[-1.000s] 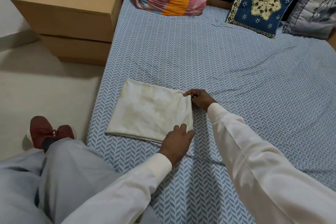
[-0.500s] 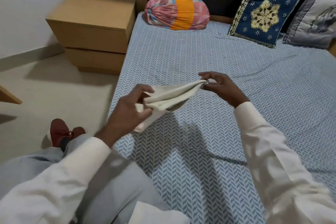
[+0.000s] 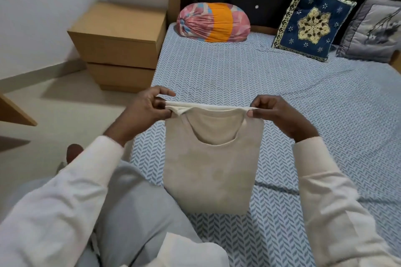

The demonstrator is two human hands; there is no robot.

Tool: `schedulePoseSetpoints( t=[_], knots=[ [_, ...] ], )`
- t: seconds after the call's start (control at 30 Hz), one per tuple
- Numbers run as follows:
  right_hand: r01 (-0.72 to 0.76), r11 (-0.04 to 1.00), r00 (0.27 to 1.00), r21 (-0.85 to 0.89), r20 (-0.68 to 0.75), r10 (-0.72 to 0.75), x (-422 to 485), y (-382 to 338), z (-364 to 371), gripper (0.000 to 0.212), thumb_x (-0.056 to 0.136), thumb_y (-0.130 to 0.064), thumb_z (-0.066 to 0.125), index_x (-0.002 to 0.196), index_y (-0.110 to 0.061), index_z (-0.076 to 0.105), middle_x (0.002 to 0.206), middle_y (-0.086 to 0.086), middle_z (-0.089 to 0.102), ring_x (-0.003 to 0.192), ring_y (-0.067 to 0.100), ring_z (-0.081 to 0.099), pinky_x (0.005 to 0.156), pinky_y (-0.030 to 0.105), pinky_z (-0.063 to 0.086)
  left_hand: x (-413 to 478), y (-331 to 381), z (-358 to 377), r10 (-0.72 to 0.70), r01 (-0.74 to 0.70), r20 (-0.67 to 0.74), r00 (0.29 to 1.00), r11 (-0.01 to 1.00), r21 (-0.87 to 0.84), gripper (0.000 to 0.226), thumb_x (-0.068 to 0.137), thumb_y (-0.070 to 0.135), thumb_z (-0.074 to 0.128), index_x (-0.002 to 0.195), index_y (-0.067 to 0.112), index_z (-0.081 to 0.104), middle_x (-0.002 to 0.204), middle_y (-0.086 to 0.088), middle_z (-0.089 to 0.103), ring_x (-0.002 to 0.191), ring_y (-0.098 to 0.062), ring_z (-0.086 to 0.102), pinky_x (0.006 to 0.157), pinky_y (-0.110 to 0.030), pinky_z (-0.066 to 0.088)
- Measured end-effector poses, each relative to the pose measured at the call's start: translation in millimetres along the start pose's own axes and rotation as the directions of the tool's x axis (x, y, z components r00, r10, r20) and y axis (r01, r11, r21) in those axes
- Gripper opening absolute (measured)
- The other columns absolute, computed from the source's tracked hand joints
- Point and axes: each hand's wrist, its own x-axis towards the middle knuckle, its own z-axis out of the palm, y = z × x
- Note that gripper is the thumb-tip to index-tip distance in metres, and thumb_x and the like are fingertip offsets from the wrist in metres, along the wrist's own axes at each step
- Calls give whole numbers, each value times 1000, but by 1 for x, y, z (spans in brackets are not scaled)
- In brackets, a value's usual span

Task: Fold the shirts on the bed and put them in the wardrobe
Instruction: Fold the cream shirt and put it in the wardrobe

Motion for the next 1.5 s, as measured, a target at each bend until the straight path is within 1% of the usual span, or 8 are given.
schedulePoseSetpoints(
  t=[0.13,0.23,0.4,0.63,0.87,1.07,1.23,1.5],
  knots=[
    [-151,976,944,158,-271,190,49,51,7,16,89,-26,73,96,-14,64,90,6,66,79,16,63,72,33,52,58,-43,19,-129,131,-82,988,991,31,60,75,15,80,128,22,54,101,-6,66,94,-21,64,94,-42,53],
    [-325,938,771,119,-541,335,62,98,22,51,85,-47,71,124,-17,56,113,10,63,89,23,63,80,45,55,70,-82,34,-311,333,-122,942,908,256,82,79,34,80,146,17,35,130,-14,58,118,-30,58,98,-38,48],
    [-688,725,710,-1,-207,673,5,146,65,32,87,-30,76,80,-7,56,62,13,56,49,21,54,56,33,48,16,-127,62,-668,605,67,741,707,366,41,82,30,80,76,10,44,59,-13,44,48,-20,43,55,-35,37],
    [-789,602,614,-124,-124,779,-48,149,94,42,76,-38,84,83,-3,62,61,12,55,52,25,56,55,31,52,-31,-129,87,-690,573,76,720,653,495,40,79,37,81,71,9,53,62,-9,56,50,-21,49,51,-24,39],
    [-730,658,677,185,67,733,-55,132,102,38,83,-22,80,114,-1,71,86,9,66,64,14,59,62,28,55,-43,-126,63,-637,573,88,766,738,357,36,81,16,79,60,7,52,40,-5,48,35,-18,39,45,-21,34],
    [-747,664,654,26,203,728,-77,128,124,30,85,-19,78,109,-4,66,77,9,68,66,17,65,70,32,59,-56,-129,36,-649,388,109,753,571,724,35,73,39,84,62,13,64,63,-1,68,58,-18,60,57,-23,43],
    [-793,574,553,-204,155,819,-76,134,141,31,87,-26,78,104,-4,63,71,11,74,68,21,72,77,38,63,-57,-135,51,-724,324,149,673,471,820,35,69,41,86,80,12,70,89,-4,74,74,-17,65,66,-23,48],
    [-682,693,730,-234,-278,625,-6,153,105,52,65,-46,84,90,-7,60,80,9,67,66,23,64,55,26,48,-11,-152,56,-616,594,-69,785,717,363,41,74,34,83,72,8,51,61,-13,54,44,-22,50,47,-27,39]
  ],
)
